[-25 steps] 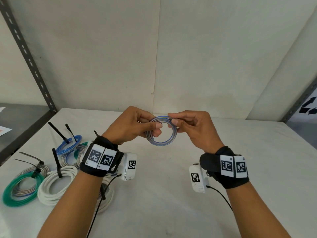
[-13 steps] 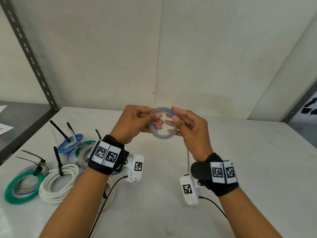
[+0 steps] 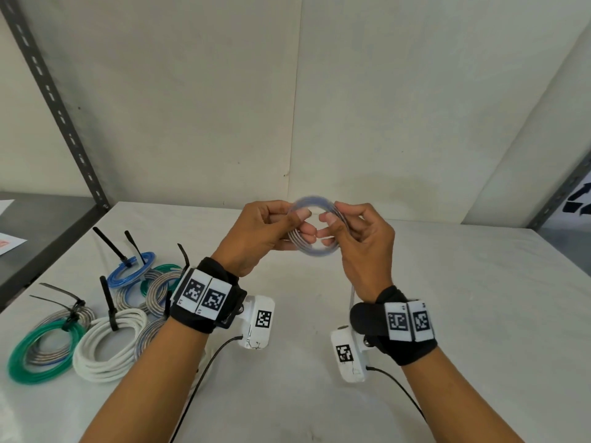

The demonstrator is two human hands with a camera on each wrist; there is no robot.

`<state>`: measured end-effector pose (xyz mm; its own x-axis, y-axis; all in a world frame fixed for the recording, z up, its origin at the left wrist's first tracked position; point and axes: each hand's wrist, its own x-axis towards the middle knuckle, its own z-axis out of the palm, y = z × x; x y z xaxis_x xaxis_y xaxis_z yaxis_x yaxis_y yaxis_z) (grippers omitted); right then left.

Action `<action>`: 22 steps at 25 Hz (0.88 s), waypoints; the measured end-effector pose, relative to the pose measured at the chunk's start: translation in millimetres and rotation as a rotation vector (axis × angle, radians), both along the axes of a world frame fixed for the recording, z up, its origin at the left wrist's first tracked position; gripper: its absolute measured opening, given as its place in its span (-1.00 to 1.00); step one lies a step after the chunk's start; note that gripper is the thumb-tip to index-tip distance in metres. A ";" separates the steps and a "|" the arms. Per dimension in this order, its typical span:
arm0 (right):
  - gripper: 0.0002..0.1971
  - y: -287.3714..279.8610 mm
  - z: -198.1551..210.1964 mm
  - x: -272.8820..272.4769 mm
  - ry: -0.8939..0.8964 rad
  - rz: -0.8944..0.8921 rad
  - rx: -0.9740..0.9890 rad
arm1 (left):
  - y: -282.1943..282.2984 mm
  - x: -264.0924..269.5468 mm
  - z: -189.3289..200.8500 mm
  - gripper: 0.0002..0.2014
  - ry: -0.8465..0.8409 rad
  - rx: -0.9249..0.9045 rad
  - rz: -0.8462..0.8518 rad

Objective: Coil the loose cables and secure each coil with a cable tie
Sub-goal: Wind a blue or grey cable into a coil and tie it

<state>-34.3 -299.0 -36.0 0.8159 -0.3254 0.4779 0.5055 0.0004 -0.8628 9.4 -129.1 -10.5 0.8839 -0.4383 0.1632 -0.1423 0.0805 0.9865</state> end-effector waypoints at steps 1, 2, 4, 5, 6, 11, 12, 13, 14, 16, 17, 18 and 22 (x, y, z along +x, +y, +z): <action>-0.85 -5.4 2.5 0.5 0.025 0.056 -0.053 | 0.2 -0.1 0.4 -0.61 0.018 0.046 -0.047; -0.85 -10.6 4.8 0.3 0.049 0.101 -0.125 | -1.8 -0.1 0.5 -0.52 0.050 0.077 -0.092; -0.86 -16.7 6.1 0.0 0.073 0.148 -0.270 | -8.9 -1.4 -1.1 -0.45 0.133 0.094 -0.136; -0.86 -17.1 6.0 -0.3 0.071 0.152 -0.324 | -12.5 -3.1 -0.9 -0.45 0.155 0.105 -0.127; -0.86 -15.9 5.4 -0.8 0.062 0.150 -0.354 | -14.8 -4.6 -1.0 -0.48 0.158 0.120 -0.106; -0.84 -6.6 4.9 -2.7 0.028 0.119 -0.284 | -16.4 -6.8 1.7 -0.54 0.124 0.021 -0.007; -0.82 -6.0 4.6 -3.0 0.035 0.109 -0.259 | -14.8 -5.1 2.5 -0.56 0.127 -0.030 0.027; -0.81 -5.3 5.1 -2.7 0.044 0.093 -0.220 | -13.3 -2.4 3.6 -0.57 0.138 -0.095 0.061; -0.82 -4.5 5.5 -2.7 0.056 0.076 -0.167 | -11.6 0.4 4.7 -0.57 0.160 -0.164 0.086; -0.87 0.9 5.3 -4.2 0.073 0.059 -0.045 | -10.1 3.5 5.6 -0.57 0.207 -0.274 0.108; -0.90 5.5 4.7 -5.1 0.073 0.059 0.002 | -10.6 3.8 5.8 -0.56 0.225 -0.311 0.116; -0.91 10.8 4.5 -6.1 0.071 0.062 0.033 | -11.0 3.3 5.5 -0.56 0.238 -0.340 0.127; -0.87 23.8 4.7 -7.9 0.048 0.055 0.073 | -14.4 1.9 4.4 -0.56 0.279 -0.453 0.161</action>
<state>-42.2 -275.3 -31.3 0.8548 -0.3117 0.4149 0.4614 0.0907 -0.8826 11.3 -143.4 -6.1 0.9706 -0.2344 0.0538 0.0742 0.5045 0.8602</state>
